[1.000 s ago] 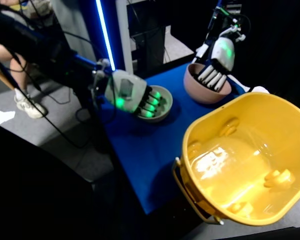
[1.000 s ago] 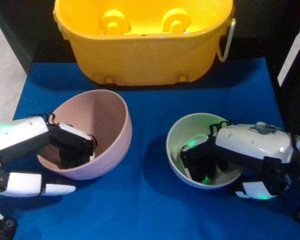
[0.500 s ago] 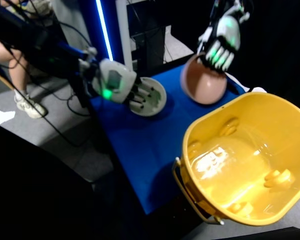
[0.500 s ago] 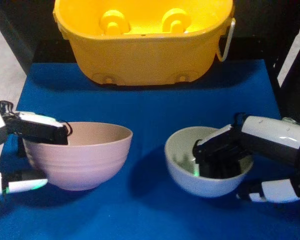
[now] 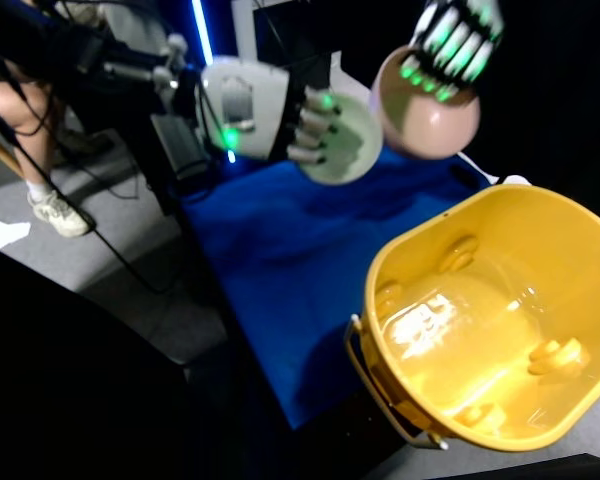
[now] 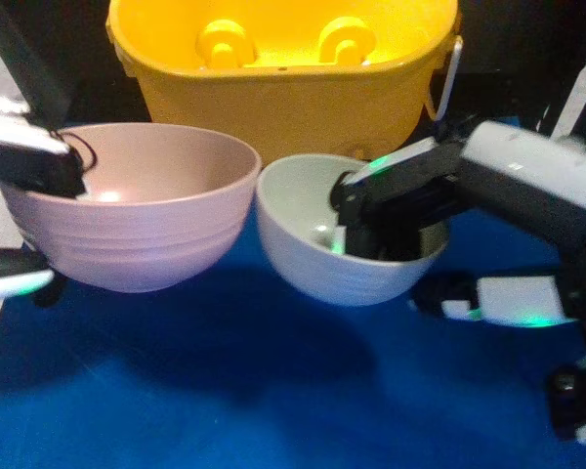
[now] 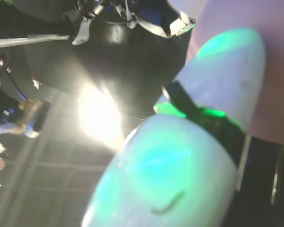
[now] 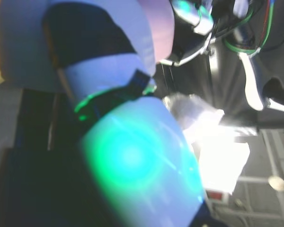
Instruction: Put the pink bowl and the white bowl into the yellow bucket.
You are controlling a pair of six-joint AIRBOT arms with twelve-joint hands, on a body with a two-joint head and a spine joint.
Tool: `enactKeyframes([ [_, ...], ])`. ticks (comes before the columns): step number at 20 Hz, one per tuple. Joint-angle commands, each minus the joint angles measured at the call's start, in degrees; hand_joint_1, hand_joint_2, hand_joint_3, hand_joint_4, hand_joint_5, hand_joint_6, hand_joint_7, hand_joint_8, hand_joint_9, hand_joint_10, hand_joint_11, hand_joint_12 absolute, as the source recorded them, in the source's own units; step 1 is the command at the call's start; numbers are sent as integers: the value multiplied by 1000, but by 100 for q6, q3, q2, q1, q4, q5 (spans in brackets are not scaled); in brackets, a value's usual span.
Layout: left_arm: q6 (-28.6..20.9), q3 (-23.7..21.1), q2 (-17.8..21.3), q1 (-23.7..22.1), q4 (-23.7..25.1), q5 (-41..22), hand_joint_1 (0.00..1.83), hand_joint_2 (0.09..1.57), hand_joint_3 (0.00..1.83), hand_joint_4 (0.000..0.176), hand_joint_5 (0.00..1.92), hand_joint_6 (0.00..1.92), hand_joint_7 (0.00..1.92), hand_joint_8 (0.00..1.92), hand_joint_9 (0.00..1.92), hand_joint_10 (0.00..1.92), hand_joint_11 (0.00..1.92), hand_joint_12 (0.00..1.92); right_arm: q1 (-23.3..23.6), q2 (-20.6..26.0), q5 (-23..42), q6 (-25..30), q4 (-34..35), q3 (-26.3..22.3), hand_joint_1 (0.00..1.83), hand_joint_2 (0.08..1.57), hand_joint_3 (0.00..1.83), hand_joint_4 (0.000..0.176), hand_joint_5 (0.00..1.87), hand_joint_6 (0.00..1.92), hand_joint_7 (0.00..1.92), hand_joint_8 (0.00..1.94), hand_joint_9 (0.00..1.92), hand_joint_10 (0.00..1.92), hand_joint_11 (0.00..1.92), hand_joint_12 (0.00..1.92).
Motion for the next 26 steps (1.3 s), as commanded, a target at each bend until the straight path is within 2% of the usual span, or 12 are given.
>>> enactKeyframes([
  [1,82,-62,118,-78,-306,840,1338,1238,0,0,715,1143,795,1454,623,1590,432,1624,179,148,-754,62,-197,-124,1373,1124,0,0,910,1216,944,939,934,1163,1032,1524],
  [4,316,-116,318,-183,-306,959,1343,1224,0,0,737,1094,772,1363,710,1603,593,1574,478,550,-700,46,-197,-189,1365,1157,1,0,818,1222,850,1028,912,1345,890,1538],
  [8,348,100,289,-601,-306,719,1374,1147,0,0,836,926,914,1169,922,1365,740,1530,1338,551,-4,-267,-197,95,1481,1164,2,0,856,1245,766,1180,811,1201,696,1628],
  [10,348,244,256,-785,-306,604,1255,1200,6,0,823,948,823,1485,864,1509,764,1765,1736,564,218,-750,-197,111,1482,1169,0,0,834,1294,768,1181,822,1193,673,1636],
  [11,348,319,224,-893,-306,532,1336,1200,0,0,828,885,803,1421,799,1568,677,1768,1910,555,326,-891,-197,147,1484,1161,0,0,839,1278,777,1154,853,1169,688,1624],
  [13,348,511,119,-1235,-306,329,1357,1175,0,0,783,1179,879,1106,819,1437,621,1625,2281,417,560,-1090,-197,338,1486,1154,0,0,859,1220,766,1179,870,1177,710,1601],
  [15,353,730,-92,-1746,-306,-97,1353,1182,1,0,759,1260,907,1074,763,1459,476,1699,2538,268,773,-1122,-197,643,1485,1156,0,0,875,1226,800,1160,854,1178,654,1623],
  [18,358,1024,-396,-2184,-306,-466,1369,1162,0,0,781,1024,937,1143,867,1441,589,1743,2649,-100,900,-1119,-197,1139,1490,1136,0,0,873,1209,825,1113,907,1096,738,1550],
  [19,360,1105,-497,-2311,-306,-570,1270,1168,0,0,802,1061,957,1230,906,1305,648,1763,2772,-224,1040,-1119,-197,1324,1479,1189,4,0,756,1351,725,1230,797,1235,624,1642],
  [20,360,1239,-648,-2538,-306,-745,1352,1155,0,0,807,1000,934,1138,916,1391,682,1713,2861,-332,1125,-1119,-197,1497,1475,1212,0,0,716,1408,690,1273,752,1296,586,1683],
  [21,360,1333,-775,-2723,-306,-907,1264,1183,4,0,784,1065,909,1322,963,1449,821,1832,2895,-414,1168,-1117,-197,1624,1472,1220,1,0,699,1421,682,1256,733,1340,574,1733],
  [26,-12,2166,-1743,-4008,194,-2228,1363,1159,1,0,806,1034,904,1138,890,1436,652,1751,2993,-970,1238,-1115,-197,2331,1479,1206,0,0,678,1383,739,1248,818,1255,547,1742],
])
